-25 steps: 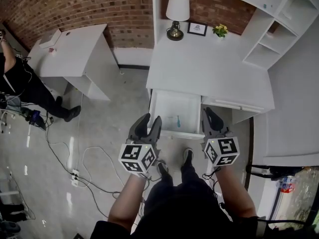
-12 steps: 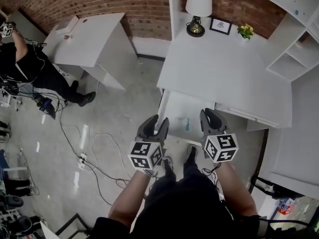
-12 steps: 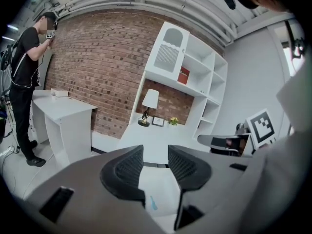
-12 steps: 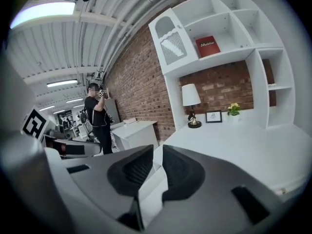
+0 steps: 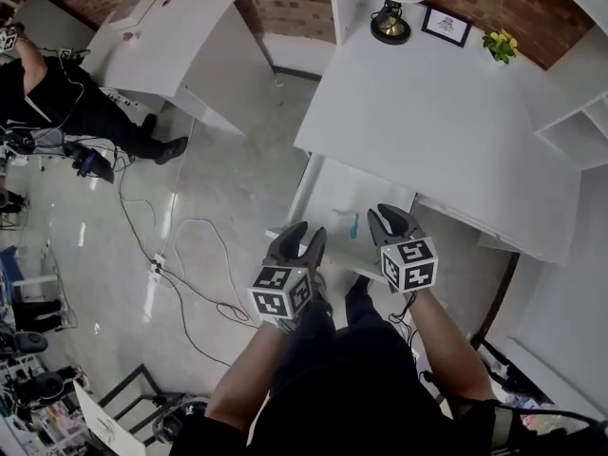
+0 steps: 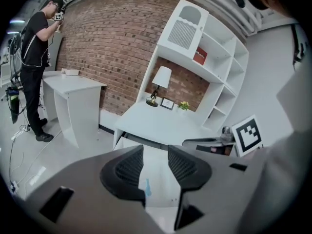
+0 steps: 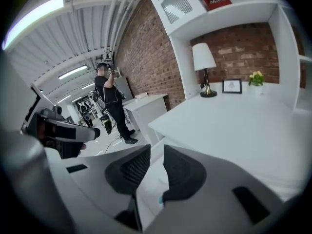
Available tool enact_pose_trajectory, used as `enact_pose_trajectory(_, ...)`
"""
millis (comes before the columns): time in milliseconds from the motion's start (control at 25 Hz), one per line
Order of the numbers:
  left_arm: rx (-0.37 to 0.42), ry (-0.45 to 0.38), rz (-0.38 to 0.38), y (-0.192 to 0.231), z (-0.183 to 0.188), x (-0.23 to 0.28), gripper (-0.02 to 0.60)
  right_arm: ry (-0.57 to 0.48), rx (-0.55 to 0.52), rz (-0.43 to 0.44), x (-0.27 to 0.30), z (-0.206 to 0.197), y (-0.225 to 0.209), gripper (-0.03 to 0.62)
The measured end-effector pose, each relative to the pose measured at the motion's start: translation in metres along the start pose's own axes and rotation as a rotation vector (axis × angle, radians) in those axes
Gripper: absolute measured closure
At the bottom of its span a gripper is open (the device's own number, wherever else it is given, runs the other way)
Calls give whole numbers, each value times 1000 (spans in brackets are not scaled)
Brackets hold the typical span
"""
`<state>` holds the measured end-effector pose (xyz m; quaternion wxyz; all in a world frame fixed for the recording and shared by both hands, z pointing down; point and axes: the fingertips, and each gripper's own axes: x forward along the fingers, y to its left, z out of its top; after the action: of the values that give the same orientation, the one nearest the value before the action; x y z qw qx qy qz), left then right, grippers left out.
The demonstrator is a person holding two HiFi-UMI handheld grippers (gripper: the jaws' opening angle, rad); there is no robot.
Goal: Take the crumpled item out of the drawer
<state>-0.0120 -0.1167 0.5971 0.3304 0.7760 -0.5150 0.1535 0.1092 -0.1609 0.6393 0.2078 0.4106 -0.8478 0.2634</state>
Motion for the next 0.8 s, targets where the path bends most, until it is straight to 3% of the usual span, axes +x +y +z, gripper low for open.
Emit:
enact_pose_trajectory(200, -4, 47, 15, 17, -18, 14, 428, 157, 64, 31, 38, -60, -8, 500)
enact_pose_trajectory(600, -98, 93, -35, 35, -43, 52, 428, 424, 33, 92, 94, -147, -5, 508)
enact_pose_trajectory(800, -28, 72, -58, 32, -34, 50, 428, 578, 12, 123, 118, -189, -10, 494)
